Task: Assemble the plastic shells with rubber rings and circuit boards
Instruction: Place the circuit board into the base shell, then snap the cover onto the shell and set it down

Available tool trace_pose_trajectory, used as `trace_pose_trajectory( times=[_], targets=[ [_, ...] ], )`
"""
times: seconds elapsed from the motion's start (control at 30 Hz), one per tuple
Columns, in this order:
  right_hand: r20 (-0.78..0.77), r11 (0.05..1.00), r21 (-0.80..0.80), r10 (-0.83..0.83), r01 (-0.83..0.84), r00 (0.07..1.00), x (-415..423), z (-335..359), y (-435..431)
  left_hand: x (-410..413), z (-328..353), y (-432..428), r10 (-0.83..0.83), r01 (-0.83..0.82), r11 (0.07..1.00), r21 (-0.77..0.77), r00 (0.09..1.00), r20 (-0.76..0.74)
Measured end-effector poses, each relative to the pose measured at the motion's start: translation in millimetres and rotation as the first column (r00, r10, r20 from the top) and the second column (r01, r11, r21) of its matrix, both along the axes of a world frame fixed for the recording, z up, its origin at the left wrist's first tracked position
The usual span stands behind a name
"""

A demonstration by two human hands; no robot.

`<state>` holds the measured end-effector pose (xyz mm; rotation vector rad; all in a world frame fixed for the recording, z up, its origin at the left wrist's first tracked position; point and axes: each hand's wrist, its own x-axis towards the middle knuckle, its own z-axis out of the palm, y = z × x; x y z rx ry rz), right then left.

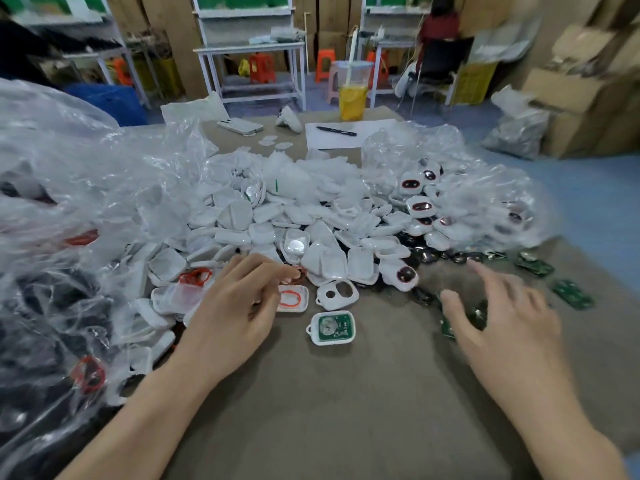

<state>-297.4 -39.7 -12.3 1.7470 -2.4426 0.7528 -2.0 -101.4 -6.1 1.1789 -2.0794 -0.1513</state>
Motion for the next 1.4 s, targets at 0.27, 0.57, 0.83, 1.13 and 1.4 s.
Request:
trace_pose_trajectory(
  times=[0.27,0.57,0.83,1.13,1.4],
  targets=[
    [-0.063,0.995,0.094,0.025,-0.019,0.998,3,2,11,1,-1,1,0.02,-0.02,1.0,0.0,1.0,0.011],
    [-0.107,0.996,-0.067,-0.066,0.059,0.992,-4,7,-6,2,-1,1,0.016,-0.016,1.0,0.013,0.999,-0.037],
    [0.008,0.997,-0.079,-0.018,0.018,1.0,-7,20,-41,2,0,-4,0.03,-0.023,0.999,0.044,0.989,-0.145],
    [0.135,0.998,-0.066,0.021,-0.012,0.991,-10,12,-45,2,-1,-5,0.027,-0.02,0.999,0.043,0.984,-0.177],
    [0.141,0.987,-0.152,-0.039,0.06,0.989,-12,9,-43,3,-1,-4,0.029,-0.018,0.998,0.057,0.979,-0.202]
  ],
)
